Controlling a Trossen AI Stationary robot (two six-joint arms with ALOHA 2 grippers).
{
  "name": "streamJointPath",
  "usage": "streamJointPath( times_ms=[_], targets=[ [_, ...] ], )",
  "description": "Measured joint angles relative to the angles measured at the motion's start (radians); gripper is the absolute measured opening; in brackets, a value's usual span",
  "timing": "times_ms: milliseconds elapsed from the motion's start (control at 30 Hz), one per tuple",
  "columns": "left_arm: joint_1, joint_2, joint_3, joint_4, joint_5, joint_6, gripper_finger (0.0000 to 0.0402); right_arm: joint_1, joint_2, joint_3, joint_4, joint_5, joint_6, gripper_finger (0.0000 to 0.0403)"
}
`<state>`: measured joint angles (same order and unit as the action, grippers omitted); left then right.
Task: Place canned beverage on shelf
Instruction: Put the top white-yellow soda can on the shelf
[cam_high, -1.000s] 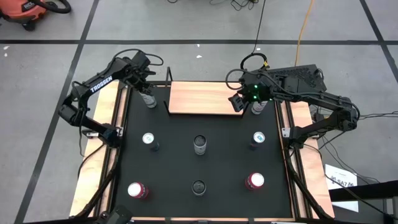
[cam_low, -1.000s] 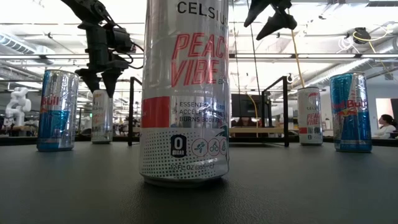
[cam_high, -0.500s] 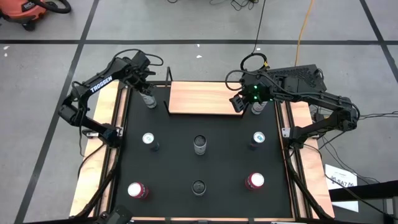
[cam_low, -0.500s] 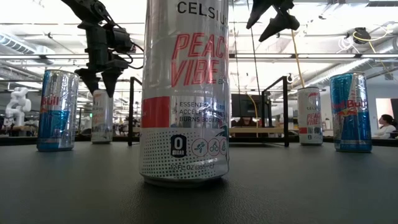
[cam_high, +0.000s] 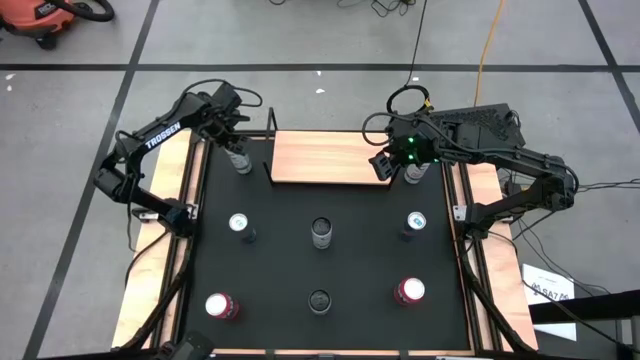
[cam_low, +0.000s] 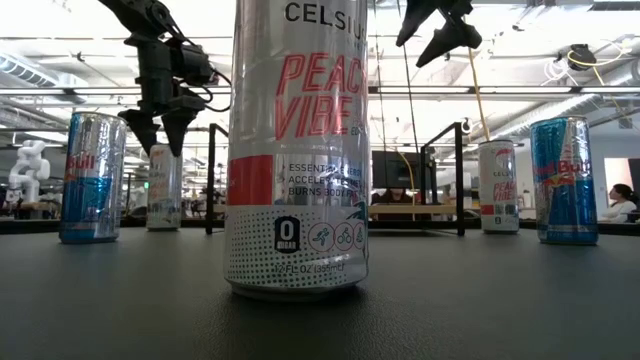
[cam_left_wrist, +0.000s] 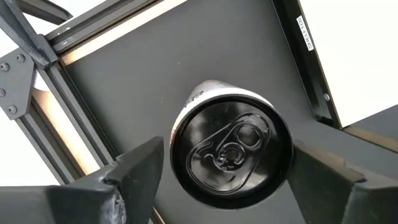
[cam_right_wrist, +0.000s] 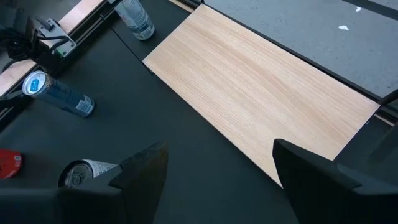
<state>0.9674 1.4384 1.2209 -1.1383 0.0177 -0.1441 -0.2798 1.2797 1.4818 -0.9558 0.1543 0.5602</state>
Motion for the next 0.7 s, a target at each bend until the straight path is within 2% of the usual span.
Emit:
streamJointPath(
  times_ms=[200,433,567,700],
  targets=[
    [-0.001,0.0,0.0,0.015,0.0,-0.005,0.028,0.0,0.0,0.0,0.0,0.0,-0.004,0.028],
    [-0.001,-0.002,0.001,0.012,-0.003,-0.036,0.0224,0.0,0.0,0.0,0.0,0.001,-0.004,0.028],
    [-0.003,-0.009,0.023,-0.03,-0.013,-0.059,0.0224,0.0,0.0,0.0,0.0,0.001,-0.001,0.028],
    [-0.019,-0.028,0.098,-0.065,-0.034,-0.059,0.0233,0.0,0.0,0.0,0.0,0.001,-0.003,0.028]
  ],
)
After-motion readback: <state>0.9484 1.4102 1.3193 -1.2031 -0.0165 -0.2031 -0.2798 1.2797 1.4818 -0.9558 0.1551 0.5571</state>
